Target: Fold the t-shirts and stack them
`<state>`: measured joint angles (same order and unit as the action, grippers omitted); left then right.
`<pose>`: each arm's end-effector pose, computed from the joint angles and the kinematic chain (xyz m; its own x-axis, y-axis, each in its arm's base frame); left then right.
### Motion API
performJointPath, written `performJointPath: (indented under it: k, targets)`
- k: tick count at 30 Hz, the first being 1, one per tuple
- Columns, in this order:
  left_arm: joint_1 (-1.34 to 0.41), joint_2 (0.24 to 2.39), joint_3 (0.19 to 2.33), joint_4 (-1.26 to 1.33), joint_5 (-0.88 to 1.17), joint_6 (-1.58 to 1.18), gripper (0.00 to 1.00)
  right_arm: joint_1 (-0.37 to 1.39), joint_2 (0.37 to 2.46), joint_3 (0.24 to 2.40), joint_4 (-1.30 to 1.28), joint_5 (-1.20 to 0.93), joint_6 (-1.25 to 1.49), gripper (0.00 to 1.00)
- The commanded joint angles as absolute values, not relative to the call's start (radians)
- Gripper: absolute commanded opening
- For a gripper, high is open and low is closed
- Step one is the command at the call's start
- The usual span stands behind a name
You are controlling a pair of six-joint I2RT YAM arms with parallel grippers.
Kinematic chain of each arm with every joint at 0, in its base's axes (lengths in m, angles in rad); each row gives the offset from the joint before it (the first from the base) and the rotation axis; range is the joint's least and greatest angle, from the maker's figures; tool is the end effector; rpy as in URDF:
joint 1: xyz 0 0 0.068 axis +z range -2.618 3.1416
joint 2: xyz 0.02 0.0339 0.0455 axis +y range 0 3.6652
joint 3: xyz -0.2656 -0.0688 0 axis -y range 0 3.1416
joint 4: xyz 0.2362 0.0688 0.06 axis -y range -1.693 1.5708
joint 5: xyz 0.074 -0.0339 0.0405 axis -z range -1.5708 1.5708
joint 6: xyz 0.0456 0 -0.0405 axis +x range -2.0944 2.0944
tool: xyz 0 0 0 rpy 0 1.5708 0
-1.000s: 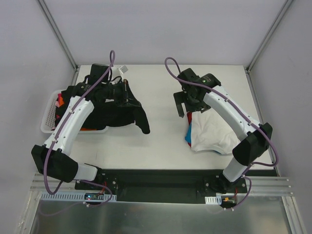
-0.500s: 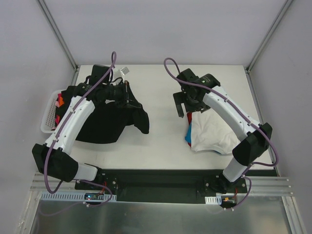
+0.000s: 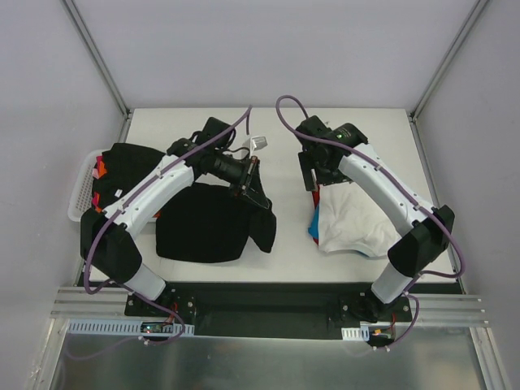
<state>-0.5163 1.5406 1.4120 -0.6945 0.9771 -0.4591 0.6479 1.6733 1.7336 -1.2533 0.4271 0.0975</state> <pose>0.2610 -0.1916 0.3352 -0.9112 0.2322 -0.3402 0.4044 0.3471 -0.8462 0.2681 0.1792 0.3445 -0.7792 -0.4787 -0.4046 -0.3533 0.8687 -0.3473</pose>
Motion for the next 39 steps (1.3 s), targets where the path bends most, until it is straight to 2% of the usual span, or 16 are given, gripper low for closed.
performJointPath:
  k: [1, 9, 12, 13, 16, 18, 20, 23, 27, 29, 30, 31, 33, 34, 37, 39]
  targets:
    - [-0.593, 1.532, 1.486, -0.678, 1.098, -0.443, 0.00, 0.649, 1.586, 1.764, -1.313, 0.653, 0.193, 0.96]
    - [-0.657, 1.577, 1.514, -0.680, 1.036, -0.454, 0.00, 0.621, 1.499, 1.709, -1.242, 0.640, 0.210, 0.96]
    - [-0.632, 1.585, 1.474, -0.687, 0.878, -0.488, 0.24, 0.618, 1.516, 1.713, -1.259, 0.609, 0.207, 0.96]
    - [-0.621, 1.588, 1.464, -0.689, 0.815, -0.497, 0.25, 0.618, 1.519, 1.716, -1.261, 0.601, 0.201, 0.96]
    - [-0.580, 1.588, 1.410, -0.698, 0.682, -0.532, 0.17, 0.620, 1.511, 1.706, -1.261, 0.597, 0.199, 0.96]
    - [-0.540, 1.589, 1.375, -0.718, 0.556, -0.572, 0.01, 0.617, 1.508, 1.700, -1.259, 0.594, 0.199, 0.96]
    - [-0.511, 1.603, 1.348, -0.741, 0.491, -0.595, 0.00, 0.618, 1.502, 1.690, -1.258, 0.591, 0.198, 0.96]
    - [-0.488, 1.629, 1.356, -0.797, 0.430, -0.600, 0.09, 0.612, 1.497, 1.674, -1.252, 0.586, 0.196, 0.96]
    - [-0.488, 1.634, 1.405, -0.828, 0.388, -0.578, 0.58, 0.557, 1.548, 1.634, -1.299, 0.465, 0.230, 0.96]
    - [-0.488, 1.626, 1.414, -0.836, 0.376, -0.577, 0.65, 0.512, 1.530, 1.594, -1.257, 0.382, 0.229, 0.96]
    - [-0.488, 1.623, 1.422, -0.842, 0.365, -0.578, 0.65, 0.499, 1.508, 1.533, -1.217, 0.286, 0.209, 0.96]
    - [-0.486, 1.618, 1.422, -0.842, 0.359, -0.580, 0.45, 0.468, 1.490, 1.493, -1.133, 0.243, 0.204, 0.96]
    - [-0.488, 1.603, 1.417, -0.844, 0.347, -0.591, 0.29, 0.431, 1.457, 1.415, -1.069, 0.124, 0.190, 0.96]
    - [-0.488, 1.603, 1.417, -0.847, 0.347, -0.589, 0.00, 0.395, 1.462, 1.402, -1.033, 0.076, 0.178, 0.96]
    - [-0.488, 1.595, 1.419, -0.861, 0.338, -0.588, 0.00, 0.379, 1.566, 1.471, -1.141, 0.075, 0.126, 0.96]
    - [-0.488, 1.582, 1.417, -0.865, 0.315, -0.586, 0.00, 0.399, 1.673, 1.541, -1.233, 0.241, 0.089, 0.96]
